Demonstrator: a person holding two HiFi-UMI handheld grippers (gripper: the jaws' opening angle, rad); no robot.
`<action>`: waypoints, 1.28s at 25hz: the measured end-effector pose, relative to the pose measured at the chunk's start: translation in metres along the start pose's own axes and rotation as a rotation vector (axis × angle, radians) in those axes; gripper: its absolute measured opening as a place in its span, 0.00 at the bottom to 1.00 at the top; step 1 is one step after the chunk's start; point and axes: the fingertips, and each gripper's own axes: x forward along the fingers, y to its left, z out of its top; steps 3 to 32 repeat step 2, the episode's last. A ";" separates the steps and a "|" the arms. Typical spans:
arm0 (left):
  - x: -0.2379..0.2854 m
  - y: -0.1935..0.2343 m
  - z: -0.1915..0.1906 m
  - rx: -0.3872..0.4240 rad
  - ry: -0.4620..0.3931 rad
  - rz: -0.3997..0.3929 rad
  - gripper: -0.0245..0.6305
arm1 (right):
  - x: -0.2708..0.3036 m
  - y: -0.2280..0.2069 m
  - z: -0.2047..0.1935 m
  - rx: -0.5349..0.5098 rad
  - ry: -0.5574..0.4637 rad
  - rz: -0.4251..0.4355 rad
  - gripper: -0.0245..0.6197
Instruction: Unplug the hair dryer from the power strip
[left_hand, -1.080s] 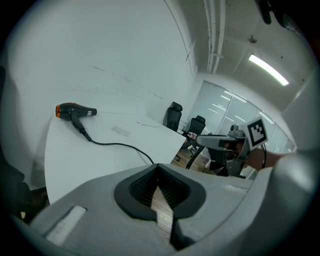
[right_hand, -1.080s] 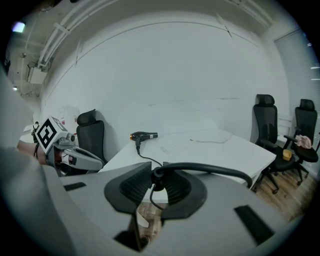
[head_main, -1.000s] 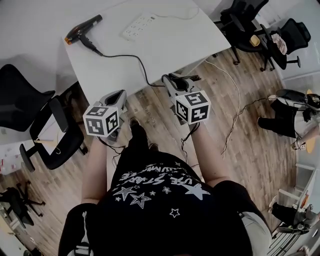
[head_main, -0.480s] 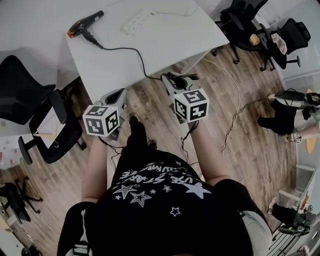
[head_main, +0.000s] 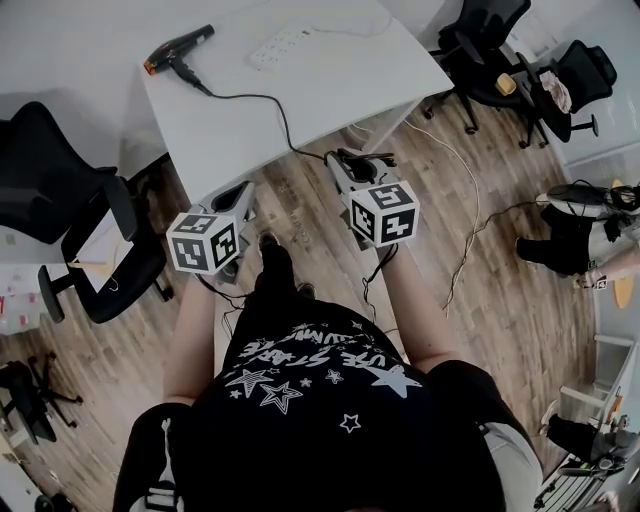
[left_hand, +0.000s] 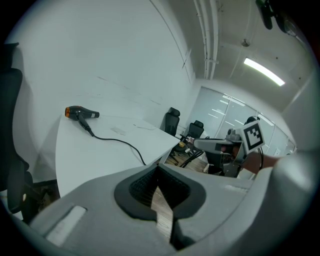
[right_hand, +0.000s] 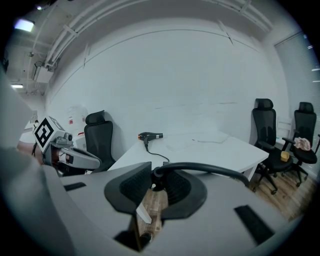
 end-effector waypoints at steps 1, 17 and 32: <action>-0.002 -0.002 -0.001 -0.003 0.000 -0.001 0.05 | -0.002 0.002 0.000 -0.004 0.000 0.001 0.16; -0.004 -0.003 -0.003 -0.006 0.001 -0.002 0.05 | -0.004 0.003 0.000 -0.008 0.001 0.003 0.16; -0.004 -0.003 -0.003 -0.006 0.001 -0.002 0.05 | -0.004 0.003 0.000 -0.008 0.001 0.003 0.16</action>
